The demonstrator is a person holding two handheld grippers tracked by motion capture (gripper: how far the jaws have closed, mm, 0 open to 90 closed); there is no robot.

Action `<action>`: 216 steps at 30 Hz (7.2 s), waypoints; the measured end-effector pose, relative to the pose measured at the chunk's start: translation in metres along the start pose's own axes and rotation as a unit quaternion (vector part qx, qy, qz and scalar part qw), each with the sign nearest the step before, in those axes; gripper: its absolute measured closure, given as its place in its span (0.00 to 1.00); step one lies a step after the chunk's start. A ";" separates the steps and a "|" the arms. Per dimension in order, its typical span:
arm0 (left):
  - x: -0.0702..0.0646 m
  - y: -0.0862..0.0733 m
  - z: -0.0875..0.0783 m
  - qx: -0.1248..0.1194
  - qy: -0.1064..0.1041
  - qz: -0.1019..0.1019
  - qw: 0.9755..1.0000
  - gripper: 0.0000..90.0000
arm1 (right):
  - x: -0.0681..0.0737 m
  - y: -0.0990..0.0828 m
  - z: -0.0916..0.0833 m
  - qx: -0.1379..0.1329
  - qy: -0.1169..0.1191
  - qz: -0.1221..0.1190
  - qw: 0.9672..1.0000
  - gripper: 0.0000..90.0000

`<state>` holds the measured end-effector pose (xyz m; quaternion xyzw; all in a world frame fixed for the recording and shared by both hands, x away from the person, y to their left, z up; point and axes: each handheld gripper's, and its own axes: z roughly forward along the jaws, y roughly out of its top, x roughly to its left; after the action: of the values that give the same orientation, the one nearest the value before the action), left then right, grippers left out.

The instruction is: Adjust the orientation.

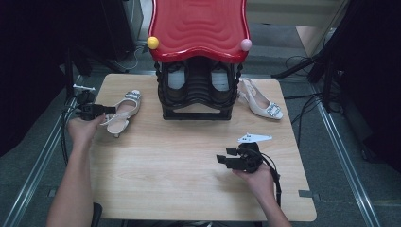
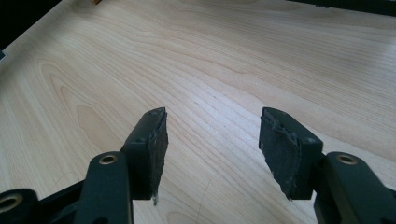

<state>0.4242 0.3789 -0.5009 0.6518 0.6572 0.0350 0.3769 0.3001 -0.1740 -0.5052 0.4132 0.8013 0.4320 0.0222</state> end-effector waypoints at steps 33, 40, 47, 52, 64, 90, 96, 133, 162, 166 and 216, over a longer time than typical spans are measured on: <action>-0.071 -0.068 -0.037 0.024 -0.092 0.041 0.995 0.98 | -0.006 0.029 0.023 0.000 0.022 -0.026 0.999 0.47; -0.095 -0.079 -0.030 0.036 -0.120 0.068 0.990 0.98 | -0.004 0.031 0.027 0.003 0.023 -0.030 0.999 0.47; -0.115 -0.083 -0.022 0.043 -0.143 0.089 0.985 0.98 | -0.004 0.031 0.028 0.005 0.022 -0.030 0.999 0.47; -0.128 -0.084 -0.012 0.054 -0.160 0.102 0.980 0.98 | -0.003 0.029 0.026 0.005 0.018 -0.029 0.999 0.47; -0.175 -0.087 0.026 0.108 -0.203 0.150 0.962 0.98 | -0.004 0.018 0.014 -0.003 0.000 -0.020 1.000 0.47; -0.195 -0.084 0.039 0.111 -0.182 0.198 0.957 0.61 | 0.000 0.009 0.022 -0.009 -0.030 -0.019 0.999 0.51; -0.190 -0.079 0.023 0.103 -0.178 0.201 0.958 0.55 | 0.000 0.010 0.027 -0.015 -0.023 -0.029 0.999 0.60; -0.154 -0.098 0.000 0.098 -0.123 0.181 0.971 0.47 | 0.014 0.025 0.073 0.038 0.021 -0.055 0.998 1.00; -0.124 -0.121 -0.026 0.073 -0.094 0.138 0.983 0.45 | 0.005 0.052 0.100 0.046 0.026 -0.049 0.997 1.00; -0.123 -0.120 -0.026 0.072 -0.095 0.138 0.983 0.44 | 0.005 0.053 0.099 0.048 0.021 -0.050 0.997 0.95; -0.128 -0.085 0.009 0.078 -0.113 0.157 0.978 0.43 | -0.084 0.054 0.001 -0.019 -0.076 0.024 0.997 0.72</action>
<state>0.3411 0.2493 -0.4951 0.7741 0.5002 -0.0316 0.3867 0.3909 -0.2151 -0.4949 0.4633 0.7790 0.4148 0.0801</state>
